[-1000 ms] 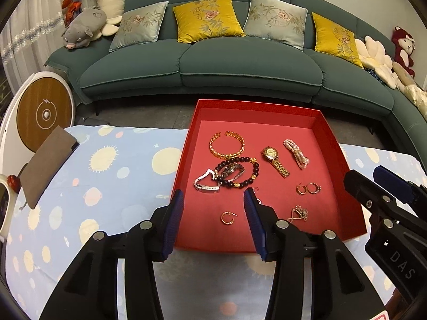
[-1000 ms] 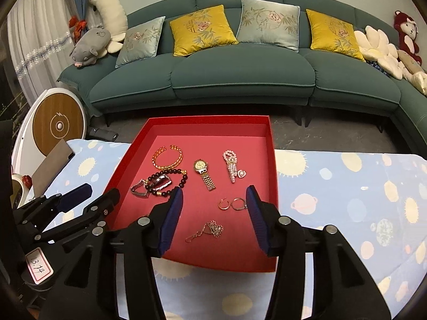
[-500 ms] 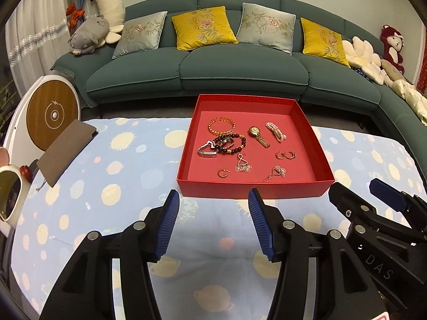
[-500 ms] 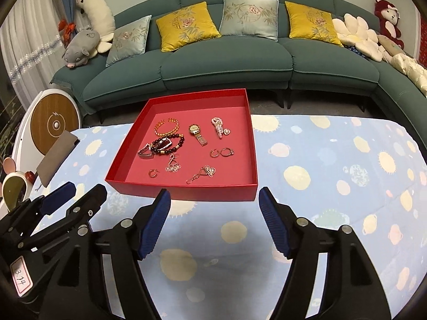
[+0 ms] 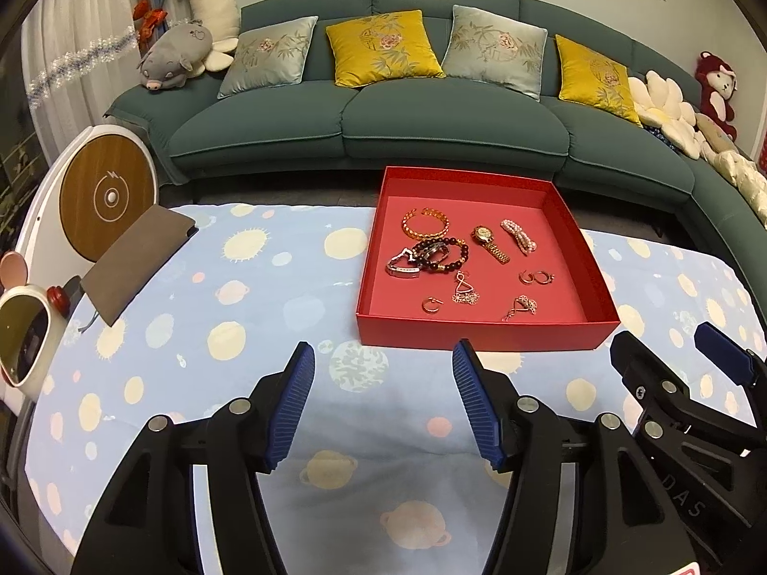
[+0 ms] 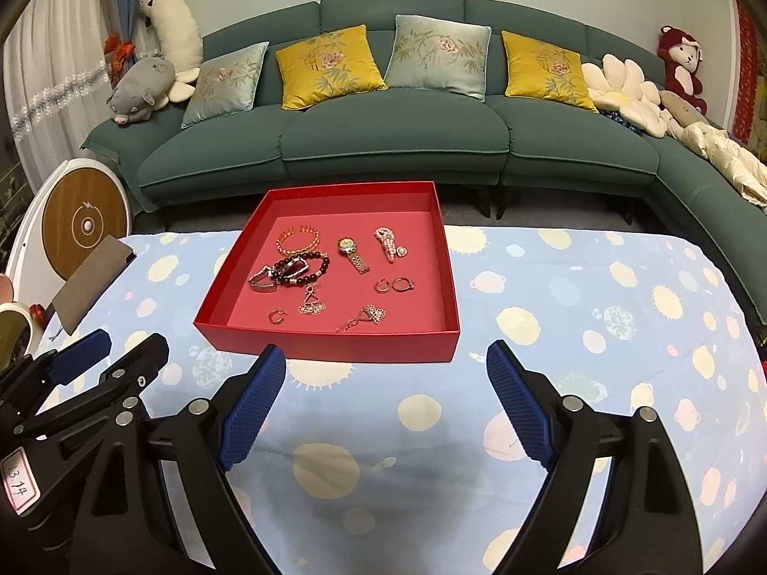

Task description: Organize jewelry

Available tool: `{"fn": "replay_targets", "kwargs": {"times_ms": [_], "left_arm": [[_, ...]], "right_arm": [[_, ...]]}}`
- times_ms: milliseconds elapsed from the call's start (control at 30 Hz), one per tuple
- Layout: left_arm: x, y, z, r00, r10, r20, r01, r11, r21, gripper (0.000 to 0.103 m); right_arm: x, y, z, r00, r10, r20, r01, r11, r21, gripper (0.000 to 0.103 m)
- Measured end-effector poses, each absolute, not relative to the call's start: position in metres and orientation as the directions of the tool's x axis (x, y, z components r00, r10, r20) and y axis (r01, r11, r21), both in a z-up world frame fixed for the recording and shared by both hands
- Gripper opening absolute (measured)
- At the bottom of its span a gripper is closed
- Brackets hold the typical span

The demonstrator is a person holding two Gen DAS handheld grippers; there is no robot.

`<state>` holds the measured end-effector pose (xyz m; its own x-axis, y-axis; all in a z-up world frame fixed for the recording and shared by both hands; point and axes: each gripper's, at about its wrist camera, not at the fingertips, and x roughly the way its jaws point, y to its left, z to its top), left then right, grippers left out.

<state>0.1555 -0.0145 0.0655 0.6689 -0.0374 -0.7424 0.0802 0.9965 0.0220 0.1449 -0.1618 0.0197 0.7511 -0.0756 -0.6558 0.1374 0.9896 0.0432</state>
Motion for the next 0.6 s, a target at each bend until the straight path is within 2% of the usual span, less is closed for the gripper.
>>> {"fn": "replay_targets", "kwargs": {"times_ms": [133,600], "left_arm": [[0.156,-0.010,0.065,0.666,-0.037,-0.745,0.068,0.998,0.011,0.064],[0.150,-0.003,0.069,0.684,0.003,-0.730,0.029,0.999,0.032,0.067]], "right_arm": [[0.142,-0.161,0.022,0.759,-0.085,-0.646,0.139,0.990,0.033,0.091],[0.137,-0.157,0.023,0.762,-0.107,-0.639,0.146,0.989,0.008,0.092]]}}
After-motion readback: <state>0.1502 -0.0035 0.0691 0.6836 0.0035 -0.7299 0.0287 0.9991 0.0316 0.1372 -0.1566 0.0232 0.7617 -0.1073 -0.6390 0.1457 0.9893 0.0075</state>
